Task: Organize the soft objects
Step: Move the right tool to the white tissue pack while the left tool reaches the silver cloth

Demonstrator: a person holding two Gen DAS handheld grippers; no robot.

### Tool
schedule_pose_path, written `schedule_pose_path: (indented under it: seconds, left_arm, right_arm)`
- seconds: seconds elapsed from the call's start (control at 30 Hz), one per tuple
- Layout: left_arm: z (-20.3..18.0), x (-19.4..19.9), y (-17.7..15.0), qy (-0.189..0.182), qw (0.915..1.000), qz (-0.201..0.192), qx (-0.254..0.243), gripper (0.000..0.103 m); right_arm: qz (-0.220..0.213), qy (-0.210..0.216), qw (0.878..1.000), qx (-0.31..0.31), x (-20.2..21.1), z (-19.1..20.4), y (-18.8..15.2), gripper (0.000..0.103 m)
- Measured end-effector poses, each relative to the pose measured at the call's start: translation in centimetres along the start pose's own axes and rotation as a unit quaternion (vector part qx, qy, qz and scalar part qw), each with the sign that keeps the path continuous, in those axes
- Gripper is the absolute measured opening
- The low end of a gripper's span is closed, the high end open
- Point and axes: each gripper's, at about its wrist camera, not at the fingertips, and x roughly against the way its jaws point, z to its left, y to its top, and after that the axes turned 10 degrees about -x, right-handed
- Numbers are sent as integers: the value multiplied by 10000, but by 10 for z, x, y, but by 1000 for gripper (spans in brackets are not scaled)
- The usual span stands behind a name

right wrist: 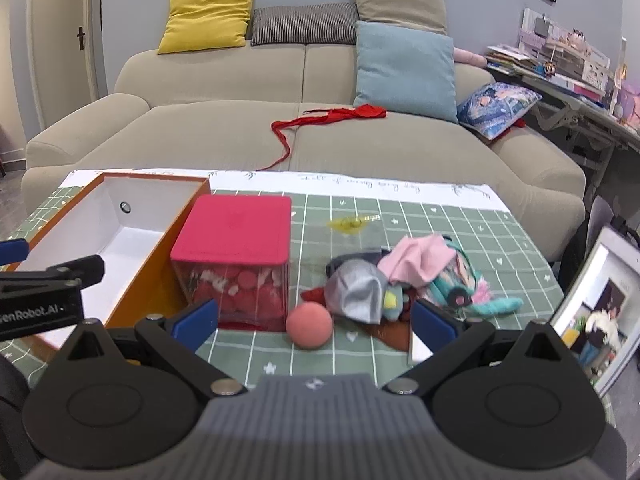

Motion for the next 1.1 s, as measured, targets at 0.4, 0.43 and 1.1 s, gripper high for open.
schedule_pose_path:
  seconds: [0.4,0.43,1.1]
  left_arm:
    - [0,-7,3,-53,10000,59,-1,103]
    - [-2,-6,4,-121,9999,49,-38,103]
    - [-189,-72,41,-2292,9467,240,-2249,103]
  right_arm:
    - [-48,-9,9999,134,-17,10,10,100]
    - [-44,0,9999,155,-18,10,9,100]
    - [1502,-718,9860,112,-170,-165,-7,100]
